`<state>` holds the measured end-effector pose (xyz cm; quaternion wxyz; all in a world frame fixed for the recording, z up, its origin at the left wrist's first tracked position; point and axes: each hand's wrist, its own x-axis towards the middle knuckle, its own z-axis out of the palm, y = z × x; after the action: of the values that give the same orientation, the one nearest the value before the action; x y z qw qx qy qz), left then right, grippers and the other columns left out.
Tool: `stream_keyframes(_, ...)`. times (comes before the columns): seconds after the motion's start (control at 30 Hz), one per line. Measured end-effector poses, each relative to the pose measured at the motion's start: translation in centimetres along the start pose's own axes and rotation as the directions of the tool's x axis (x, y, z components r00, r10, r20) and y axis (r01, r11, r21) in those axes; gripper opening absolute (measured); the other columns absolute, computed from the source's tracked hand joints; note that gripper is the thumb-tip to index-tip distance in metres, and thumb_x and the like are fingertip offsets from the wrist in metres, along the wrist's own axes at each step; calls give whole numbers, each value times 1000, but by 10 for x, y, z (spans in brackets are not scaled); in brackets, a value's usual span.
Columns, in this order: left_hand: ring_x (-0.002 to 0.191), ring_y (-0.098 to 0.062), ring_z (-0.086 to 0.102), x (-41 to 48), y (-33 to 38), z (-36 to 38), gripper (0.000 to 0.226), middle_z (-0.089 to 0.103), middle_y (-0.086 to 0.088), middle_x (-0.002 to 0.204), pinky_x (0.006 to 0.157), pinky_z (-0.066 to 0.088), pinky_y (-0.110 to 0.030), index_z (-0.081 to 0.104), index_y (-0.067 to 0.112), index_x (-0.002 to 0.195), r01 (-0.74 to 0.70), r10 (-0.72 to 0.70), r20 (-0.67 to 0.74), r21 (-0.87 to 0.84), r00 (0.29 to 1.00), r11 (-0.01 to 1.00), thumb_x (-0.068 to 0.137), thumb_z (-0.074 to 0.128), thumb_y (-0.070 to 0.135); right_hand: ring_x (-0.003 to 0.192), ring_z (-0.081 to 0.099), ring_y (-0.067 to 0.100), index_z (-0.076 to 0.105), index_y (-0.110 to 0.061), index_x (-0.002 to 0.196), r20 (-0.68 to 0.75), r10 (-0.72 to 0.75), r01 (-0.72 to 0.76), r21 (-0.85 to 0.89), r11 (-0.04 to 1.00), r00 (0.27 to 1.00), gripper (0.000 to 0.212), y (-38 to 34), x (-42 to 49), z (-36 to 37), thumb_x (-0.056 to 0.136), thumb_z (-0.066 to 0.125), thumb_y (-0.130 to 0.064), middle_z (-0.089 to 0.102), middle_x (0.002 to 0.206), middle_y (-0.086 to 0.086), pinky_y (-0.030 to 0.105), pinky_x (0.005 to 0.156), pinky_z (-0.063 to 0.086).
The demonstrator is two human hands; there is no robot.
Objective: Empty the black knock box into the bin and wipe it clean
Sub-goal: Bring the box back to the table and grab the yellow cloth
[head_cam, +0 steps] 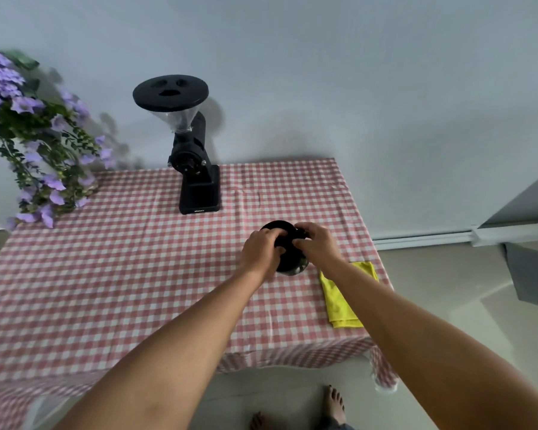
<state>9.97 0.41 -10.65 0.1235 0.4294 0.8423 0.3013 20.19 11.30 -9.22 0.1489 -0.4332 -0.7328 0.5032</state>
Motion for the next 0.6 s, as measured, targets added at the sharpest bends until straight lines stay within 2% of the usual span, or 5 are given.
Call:
stream_keyframes(0.1,114,-24,65,3,2,8,36,68,-7,127,95,55,-39,64,15,130,4,-4,3,-34,1000,999,94,61,12,118,55,15,50,-22,139,100,5,-15,100,995,995,64,2,-2,-11,81,77,-16,55,131,-4,28,92,48)
stream_keyframes(0.23,121,-23,61,10,2,18,38,65,-4,131,101,52,-39,60,17,132,77,-74,35,-109,997,991,95,61,13,126,49,23,35,-26,149,209,118,-140,91,986,971,87,18,0,-29,76,82,-18,45,142,1,28,83,45)
stream_keyframes(0.37,121,-20,60,12,8,21,39,64,-2,132,102,50,-32,59,17,135,159,-149,59,-211,987,964,96,59,10,103,62,21,37,-27,147,241,186,-224,141,964,953,89,34,5,-34,72,84,-17,55,132,5,27,65,53)
stream_keyframes(0.53,122,-16,59,14,13,18,42,63,3,135,96,45,-22,57,22,138,234,-218,87,-293,972,927,97,59,12,110,61,24,44,-32,141,159,149,-167,109,980,976,91,45,13,-27,62,87,-27,59,127,3,43,89,57)
stream_keyframes(0.6,122,-15,58,18,18,13,44,63,4,134,93,43,-20,57,23,139,253,-230,107,-313,967,916,96,56,12,111,60,23,45,-31,140,120,125,-137,101,985,985,86,46,13,-25,64,86,-26,58,126,2,43,93,55)
